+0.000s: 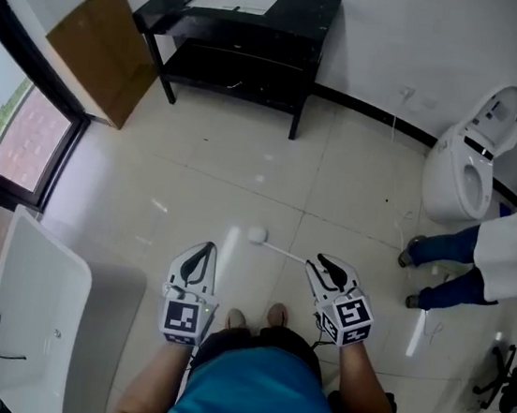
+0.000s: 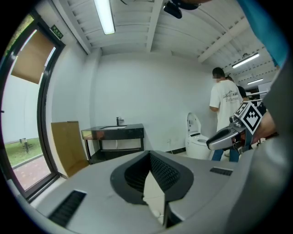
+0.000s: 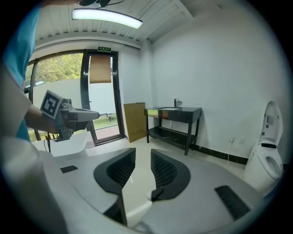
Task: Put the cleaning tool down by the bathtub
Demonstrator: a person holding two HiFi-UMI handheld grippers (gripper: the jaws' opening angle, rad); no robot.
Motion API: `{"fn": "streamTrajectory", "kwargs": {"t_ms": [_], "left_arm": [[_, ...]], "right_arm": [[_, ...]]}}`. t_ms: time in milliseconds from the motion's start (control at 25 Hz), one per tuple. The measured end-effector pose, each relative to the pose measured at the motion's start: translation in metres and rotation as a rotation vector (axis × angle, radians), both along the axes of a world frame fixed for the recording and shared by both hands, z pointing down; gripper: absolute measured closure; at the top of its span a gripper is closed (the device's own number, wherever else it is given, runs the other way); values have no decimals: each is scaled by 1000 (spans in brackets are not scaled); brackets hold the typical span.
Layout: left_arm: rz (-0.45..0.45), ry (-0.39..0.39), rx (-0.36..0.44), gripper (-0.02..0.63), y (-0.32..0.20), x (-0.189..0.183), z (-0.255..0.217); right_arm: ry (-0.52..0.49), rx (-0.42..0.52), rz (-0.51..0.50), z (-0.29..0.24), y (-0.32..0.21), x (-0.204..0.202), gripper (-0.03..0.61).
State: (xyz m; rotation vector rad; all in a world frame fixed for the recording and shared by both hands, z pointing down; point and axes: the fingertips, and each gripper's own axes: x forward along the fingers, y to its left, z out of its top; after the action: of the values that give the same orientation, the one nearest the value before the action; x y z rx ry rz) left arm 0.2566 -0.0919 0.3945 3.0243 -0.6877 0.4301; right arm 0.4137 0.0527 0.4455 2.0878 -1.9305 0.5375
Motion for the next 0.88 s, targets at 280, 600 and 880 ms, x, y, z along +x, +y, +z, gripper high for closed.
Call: {"fn": "streamTrajectory", "kwargs": {"t_ms": [280,600,880], "left_arm": [[29,-31,-38,621,-18,32,73],[26,-28,-39,621,-72,64,250],[34,-35,-43,621,-104,100,421]], "right_arm": [[51,-124,-98,89,-33,25,448],[73,-153,-140,262,-75,48,448],[90,-212,-182,461,-104,84,448]]}}
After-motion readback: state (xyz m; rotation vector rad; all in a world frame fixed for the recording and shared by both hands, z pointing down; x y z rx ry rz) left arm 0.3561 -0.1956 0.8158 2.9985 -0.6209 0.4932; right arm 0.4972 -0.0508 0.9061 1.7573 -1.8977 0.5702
